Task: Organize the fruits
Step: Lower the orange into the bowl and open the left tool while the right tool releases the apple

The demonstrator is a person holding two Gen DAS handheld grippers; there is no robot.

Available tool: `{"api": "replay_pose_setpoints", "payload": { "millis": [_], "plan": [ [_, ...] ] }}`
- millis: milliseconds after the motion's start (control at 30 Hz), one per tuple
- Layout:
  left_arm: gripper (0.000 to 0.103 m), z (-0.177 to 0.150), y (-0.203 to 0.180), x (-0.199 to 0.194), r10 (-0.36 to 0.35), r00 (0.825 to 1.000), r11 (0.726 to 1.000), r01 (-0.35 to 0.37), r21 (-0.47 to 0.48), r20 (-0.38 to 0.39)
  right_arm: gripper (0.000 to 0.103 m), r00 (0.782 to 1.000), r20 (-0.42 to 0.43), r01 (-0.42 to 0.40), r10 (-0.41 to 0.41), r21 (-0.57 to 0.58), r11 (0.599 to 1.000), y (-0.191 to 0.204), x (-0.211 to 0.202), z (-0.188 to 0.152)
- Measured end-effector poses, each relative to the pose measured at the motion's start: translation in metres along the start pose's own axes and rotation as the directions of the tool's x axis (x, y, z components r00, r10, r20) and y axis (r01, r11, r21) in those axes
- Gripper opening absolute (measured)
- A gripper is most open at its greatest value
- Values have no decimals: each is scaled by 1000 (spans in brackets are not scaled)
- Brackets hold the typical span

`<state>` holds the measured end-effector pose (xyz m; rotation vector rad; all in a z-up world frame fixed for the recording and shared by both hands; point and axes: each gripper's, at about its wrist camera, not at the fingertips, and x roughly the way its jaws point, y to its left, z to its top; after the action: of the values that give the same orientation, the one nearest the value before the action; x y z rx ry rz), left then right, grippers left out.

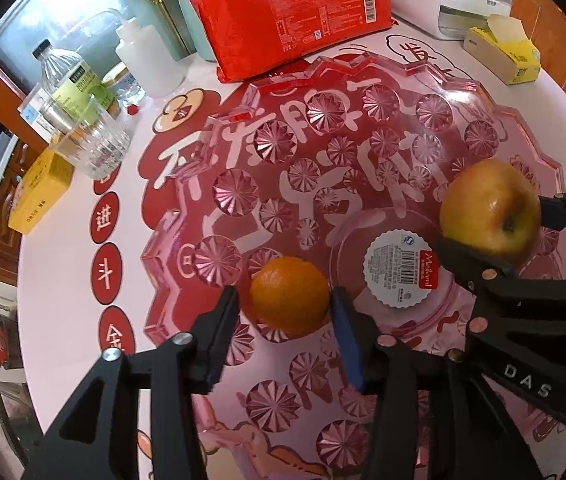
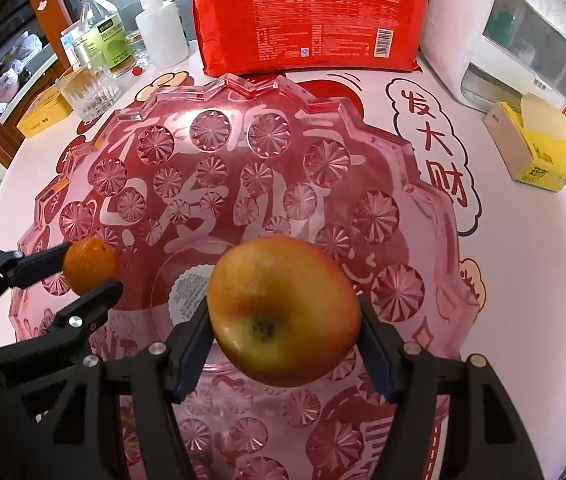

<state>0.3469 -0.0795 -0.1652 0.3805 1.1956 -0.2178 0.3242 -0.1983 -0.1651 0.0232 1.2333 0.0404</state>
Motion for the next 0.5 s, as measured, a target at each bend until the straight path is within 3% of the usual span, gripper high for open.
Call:
{"api": "replay_pose_setpoints", "payload": {
  "millis": [233, 367, 500],
  "plan": [
    [80, -2, 10, -16, 0, 999, 1000, 1, -18, 34, 68, 1000, 3, -24, 24, 6, 1000, -4, -1, -2],
    [82, -4, 10, -22, -2, 999, 1000, 3, -13, 37, 67, 999, -4, -40, 40, 19, 999, -6, -2, -5],
    [89, -7, 9, -26, 42, 998, 999, -42, -6, 40, 68, 999, -10, -42, 42, 13, 999, -5, -4, -9]
  ]
}}
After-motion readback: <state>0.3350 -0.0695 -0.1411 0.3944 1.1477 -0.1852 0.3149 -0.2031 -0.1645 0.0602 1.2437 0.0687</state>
